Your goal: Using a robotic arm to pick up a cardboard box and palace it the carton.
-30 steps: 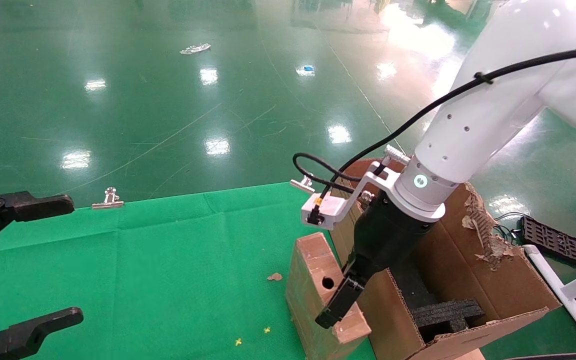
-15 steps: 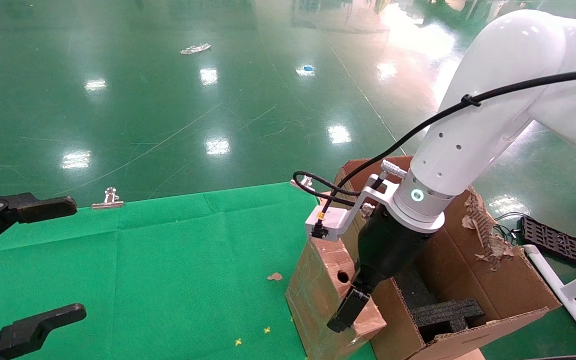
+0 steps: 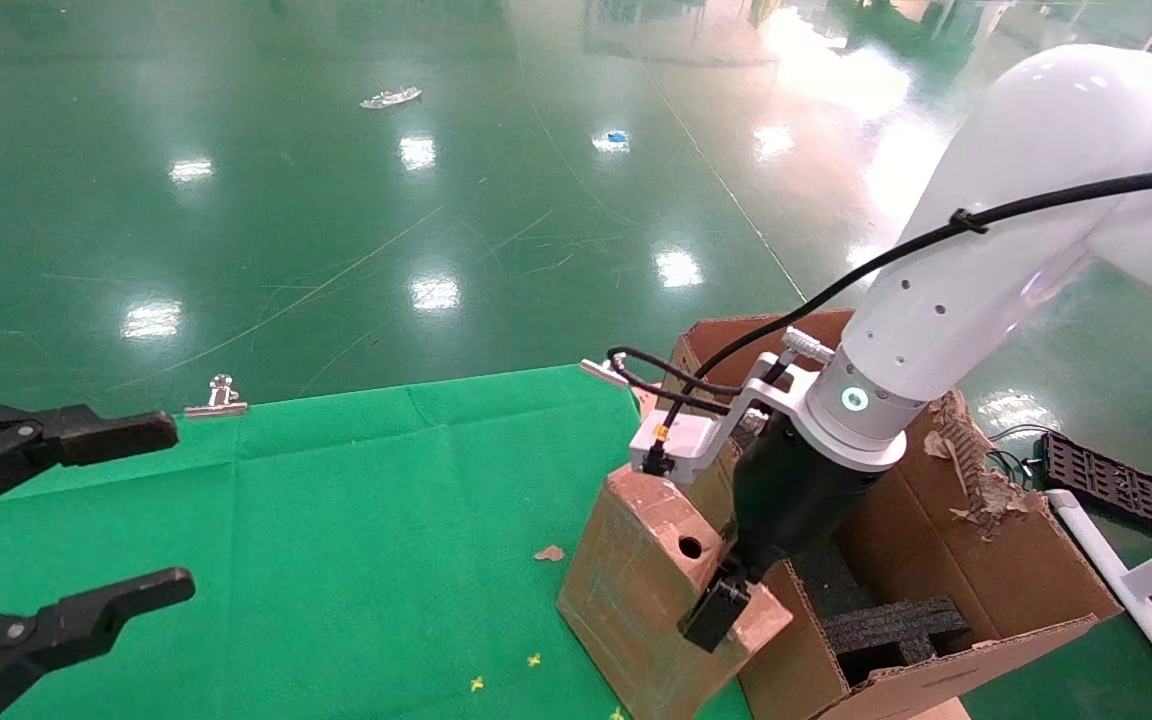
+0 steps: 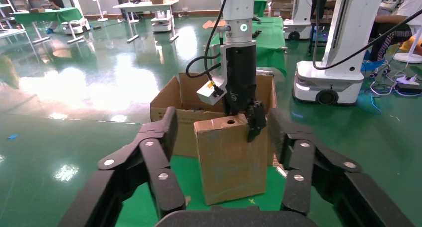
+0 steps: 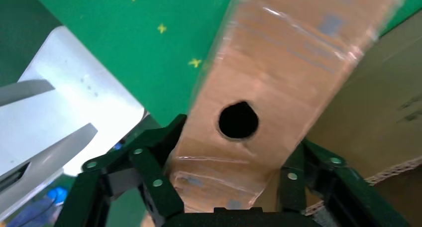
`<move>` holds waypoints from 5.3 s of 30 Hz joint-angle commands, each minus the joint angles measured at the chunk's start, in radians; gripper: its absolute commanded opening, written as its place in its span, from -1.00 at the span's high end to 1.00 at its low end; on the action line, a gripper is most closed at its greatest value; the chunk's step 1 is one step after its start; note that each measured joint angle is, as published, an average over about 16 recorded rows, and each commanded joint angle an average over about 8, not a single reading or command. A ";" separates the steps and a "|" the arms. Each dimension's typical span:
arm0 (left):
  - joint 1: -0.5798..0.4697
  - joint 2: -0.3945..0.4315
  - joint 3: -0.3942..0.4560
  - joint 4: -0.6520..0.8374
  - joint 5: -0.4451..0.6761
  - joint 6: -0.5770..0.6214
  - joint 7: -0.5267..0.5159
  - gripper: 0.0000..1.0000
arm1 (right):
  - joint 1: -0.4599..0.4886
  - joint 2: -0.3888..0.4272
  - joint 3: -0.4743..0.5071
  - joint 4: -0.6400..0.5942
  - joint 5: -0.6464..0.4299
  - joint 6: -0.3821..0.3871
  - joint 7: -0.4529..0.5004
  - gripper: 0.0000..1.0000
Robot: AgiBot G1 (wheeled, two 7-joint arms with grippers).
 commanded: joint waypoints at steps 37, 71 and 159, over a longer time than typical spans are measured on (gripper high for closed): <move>-0.001 -0.001 0.002 0.000 -0.002 -0.001 0.001 0.04 | 0.142 0.247 0.120 -0.799 -0.015 -0.009 -0.394 1.00; -0.001 -0.002 0.004 0.000 -0.003 -0.002 0.002 -1.00 | -0.268 0.072 0.129 -1.107 0.023 0.294 -0.309 1.00; -0.002 -0.004 0.009 0.001 -0.006 -0.004 0.005 -1.00 | -0.007 0.174 0.346 -0.970 0.273 0.298 -0.754 -1.00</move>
